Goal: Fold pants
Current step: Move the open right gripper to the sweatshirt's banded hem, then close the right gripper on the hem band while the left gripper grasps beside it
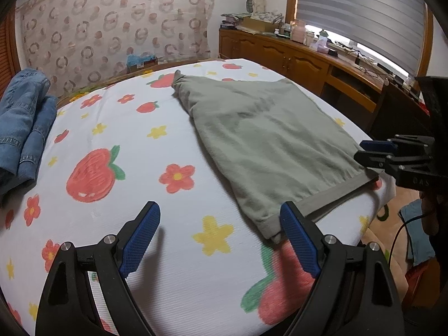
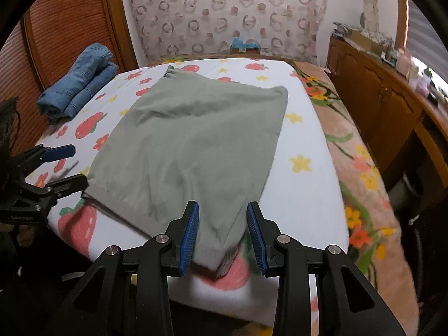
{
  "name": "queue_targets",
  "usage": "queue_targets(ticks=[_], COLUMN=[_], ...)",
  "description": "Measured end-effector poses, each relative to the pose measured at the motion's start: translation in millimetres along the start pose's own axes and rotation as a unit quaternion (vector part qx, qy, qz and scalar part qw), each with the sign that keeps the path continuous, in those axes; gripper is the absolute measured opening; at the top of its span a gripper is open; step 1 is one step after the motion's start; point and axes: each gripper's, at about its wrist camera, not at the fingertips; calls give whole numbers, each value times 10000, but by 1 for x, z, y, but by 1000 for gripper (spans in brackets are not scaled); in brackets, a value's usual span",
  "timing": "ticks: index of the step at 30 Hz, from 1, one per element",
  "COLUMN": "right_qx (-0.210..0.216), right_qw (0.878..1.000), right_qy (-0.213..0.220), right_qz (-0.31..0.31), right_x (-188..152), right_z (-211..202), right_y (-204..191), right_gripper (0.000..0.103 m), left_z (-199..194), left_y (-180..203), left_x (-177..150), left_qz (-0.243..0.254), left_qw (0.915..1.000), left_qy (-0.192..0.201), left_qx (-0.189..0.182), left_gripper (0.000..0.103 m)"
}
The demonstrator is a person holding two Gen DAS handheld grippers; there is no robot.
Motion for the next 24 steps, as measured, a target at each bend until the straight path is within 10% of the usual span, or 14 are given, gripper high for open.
queue_targets(ticks=[24], right_qx=[53], right_qw=[10000], right_qy=[25], right_qz=[45], right_x=[-24], right_z=[-2], right_y=[-14], right_gripper=[37], left_z=[10], left_y=[-3], left_x=[-6], left_qz=[-124], left_qw=[9997], left_qy=[-82], left_qx=[-182], left_gripper=[88])
Point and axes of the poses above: each gripper's, at about its wrist camera, not at the fingertips, and z roughly the way its jaws point, y to its right, x to its top, and after that the axes turned 7 degrees about -y, right-handed
